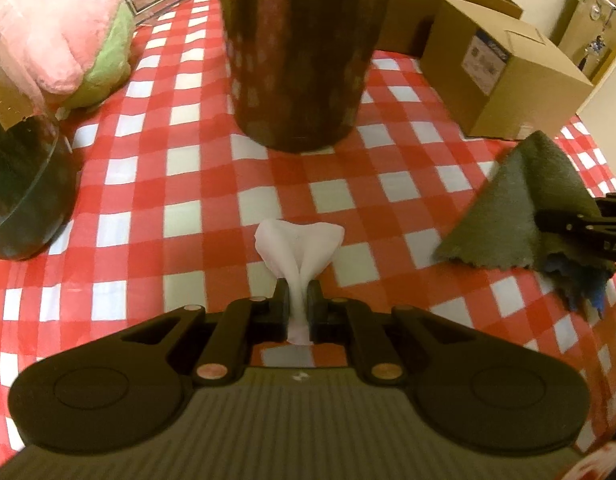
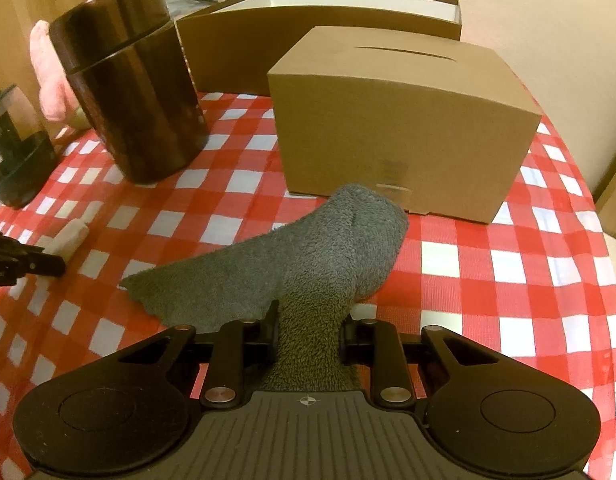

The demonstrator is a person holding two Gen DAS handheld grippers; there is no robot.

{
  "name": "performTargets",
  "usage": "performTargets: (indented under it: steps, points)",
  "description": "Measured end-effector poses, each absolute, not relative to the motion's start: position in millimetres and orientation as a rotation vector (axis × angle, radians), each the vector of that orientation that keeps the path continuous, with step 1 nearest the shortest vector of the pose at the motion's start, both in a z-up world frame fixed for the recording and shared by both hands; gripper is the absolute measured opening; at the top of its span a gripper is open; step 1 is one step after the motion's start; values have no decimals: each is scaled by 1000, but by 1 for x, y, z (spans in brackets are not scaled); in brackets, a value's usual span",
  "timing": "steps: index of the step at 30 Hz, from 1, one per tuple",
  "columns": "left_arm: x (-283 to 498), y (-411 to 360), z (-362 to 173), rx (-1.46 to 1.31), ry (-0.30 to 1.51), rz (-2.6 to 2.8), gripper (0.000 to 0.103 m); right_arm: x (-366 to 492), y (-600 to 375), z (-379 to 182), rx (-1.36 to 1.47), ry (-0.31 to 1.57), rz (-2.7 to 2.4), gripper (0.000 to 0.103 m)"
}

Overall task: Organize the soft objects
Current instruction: 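Lift the grey cloth and tissue and carry both tools over the white box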

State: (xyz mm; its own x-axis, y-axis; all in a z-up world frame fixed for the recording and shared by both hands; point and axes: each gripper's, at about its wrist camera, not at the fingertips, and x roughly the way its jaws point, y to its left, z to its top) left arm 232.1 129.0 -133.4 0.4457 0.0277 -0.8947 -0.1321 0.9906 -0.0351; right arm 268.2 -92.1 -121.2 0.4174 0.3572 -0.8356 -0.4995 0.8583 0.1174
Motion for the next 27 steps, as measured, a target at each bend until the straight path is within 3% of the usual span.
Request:
performTargets:
  steps: [27]
  points:
    - [242,56,-53,-77,930,-37,8,241,-132,-33,19,900,618,24]
